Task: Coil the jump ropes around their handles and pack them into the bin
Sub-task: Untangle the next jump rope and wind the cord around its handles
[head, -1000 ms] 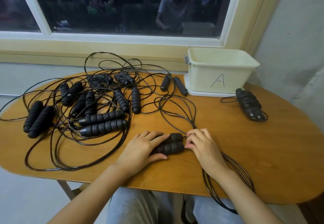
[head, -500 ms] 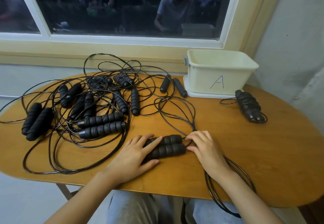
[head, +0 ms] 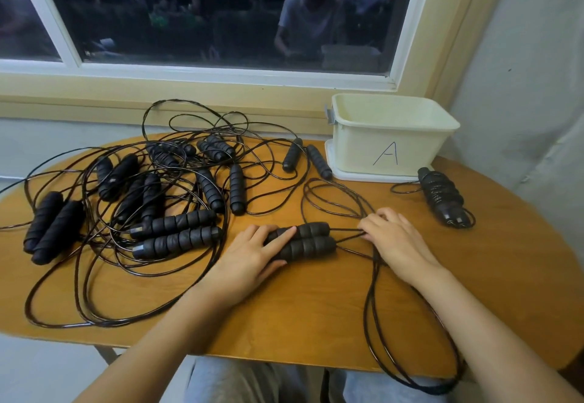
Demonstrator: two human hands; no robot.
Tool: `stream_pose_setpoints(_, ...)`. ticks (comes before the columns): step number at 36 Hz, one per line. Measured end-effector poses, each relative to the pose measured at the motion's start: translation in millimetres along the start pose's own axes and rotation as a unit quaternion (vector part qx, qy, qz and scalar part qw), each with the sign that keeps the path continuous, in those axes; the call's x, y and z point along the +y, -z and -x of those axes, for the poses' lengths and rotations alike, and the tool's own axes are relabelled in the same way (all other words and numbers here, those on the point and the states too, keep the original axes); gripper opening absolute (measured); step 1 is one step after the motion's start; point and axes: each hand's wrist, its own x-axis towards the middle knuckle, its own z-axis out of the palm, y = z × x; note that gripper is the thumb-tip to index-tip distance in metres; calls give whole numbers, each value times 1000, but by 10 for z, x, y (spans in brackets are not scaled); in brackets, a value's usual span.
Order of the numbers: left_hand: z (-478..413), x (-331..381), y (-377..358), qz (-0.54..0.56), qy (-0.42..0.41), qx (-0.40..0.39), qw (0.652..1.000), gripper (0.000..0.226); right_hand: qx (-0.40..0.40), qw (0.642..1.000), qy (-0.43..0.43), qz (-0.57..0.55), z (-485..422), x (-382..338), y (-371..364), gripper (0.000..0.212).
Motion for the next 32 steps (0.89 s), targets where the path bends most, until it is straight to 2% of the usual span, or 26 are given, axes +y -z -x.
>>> stream_pose_setpoints(4,-135,-114,54,-10,27,14,999,63,12,997,-58,41,-39,169,99,29)
stream_pose_setpoints(8,-149,-106,-10,2,34,-11,999,63,21,997,-51,60,-34,229,101,24)
stream_pose_setpoints(13,-39,-96,-182,53,66,-37,996,69,-19,999,-29,-1,21,79,-85,49)
stream_pose_setpoints(15,-32,-95,-170,62,72,-46,994,71,-29,999,-24,-2,28,35,-150,51)
stream_pose_setpoints(18,-24,-106,-140,82,62,-63,993,68,27,1000,-11,-4,43,19,-251,33)
stream_pose_setpoints(20,-8,-97,-132,103,60,-56,991,61,92,996,5,12,53,45,-340,17)
stream_pose_setpoints(22,14,-75,-131,147,80,-38,985,53,118,992,19,37,74,18,-383,9)
stream_pose_setpoints(27,41,-31,-112,191,115,27,974,43,161,984,40,61,238,-189,-388,16)
stream_pose_setpoints(32,12,37,-89,163,136,21,977,42,192,980,47,37,424,-416,-425,27)
